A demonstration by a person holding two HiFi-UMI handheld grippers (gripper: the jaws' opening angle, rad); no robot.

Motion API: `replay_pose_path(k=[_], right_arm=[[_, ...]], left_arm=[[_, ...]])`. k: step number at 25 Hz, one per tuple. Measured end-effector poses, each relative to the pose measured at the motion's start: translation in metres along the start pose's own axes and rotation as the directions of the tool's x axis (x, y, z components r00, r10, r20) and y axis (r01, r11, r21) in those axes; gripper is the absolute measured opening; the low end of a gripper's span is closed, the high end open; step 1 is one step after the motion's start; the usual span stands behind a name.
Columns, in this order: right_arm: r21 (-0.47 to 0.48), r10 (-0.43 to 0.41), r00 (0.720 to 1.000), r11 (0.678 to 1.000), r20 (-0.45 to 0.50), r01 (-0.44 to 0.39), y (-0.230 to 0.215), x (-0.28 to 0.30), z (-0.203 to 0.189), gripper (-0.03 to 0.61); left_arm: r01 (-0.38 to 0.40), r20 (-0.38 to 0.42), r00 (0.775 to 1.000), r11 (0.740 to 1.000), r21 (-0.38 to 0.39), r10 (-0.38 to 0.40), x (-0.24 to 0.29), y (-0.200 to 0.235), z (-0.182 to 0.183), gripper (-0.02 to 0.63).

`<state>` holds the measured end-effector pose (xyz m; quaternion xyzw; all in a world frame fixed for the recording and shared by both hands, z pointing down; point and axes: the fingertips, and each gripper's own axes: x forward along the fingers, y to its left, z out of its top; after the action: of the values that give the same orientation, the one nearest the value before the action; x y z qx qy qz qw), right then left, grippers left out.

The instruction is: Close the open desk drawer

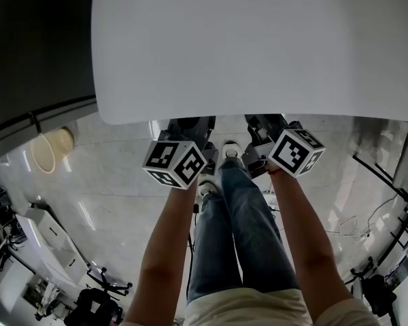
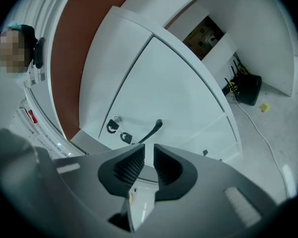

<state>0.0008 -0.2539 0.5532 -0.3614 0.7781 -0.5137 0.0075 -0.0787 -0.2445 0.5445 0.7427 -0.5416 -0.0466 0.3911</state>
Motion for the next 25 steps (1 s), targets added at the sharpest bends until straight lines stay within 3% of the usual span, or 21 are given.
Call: replay_pose_path(k=[7, 25], right_arm=[[-0.056, -0.038, 0.999, 0.998, 0.001, 0.038, 0.009, -0.017, -0.018, 0.003], [-0.31, -0.1, 0.995, 0.946, 0.005, 0.097, 0.047, -0.056, -0.043, 0.002]], left_arm=[[0.0, 0.009, 1.0, 0.999, 0.046, 0.0, -0.021, -0.015, -0.004, -0.002], [-0.01, -0.011, 1.0, 0.989, 0.144, 0.012, -0.065, -0.045, -0.026, -0.002]])
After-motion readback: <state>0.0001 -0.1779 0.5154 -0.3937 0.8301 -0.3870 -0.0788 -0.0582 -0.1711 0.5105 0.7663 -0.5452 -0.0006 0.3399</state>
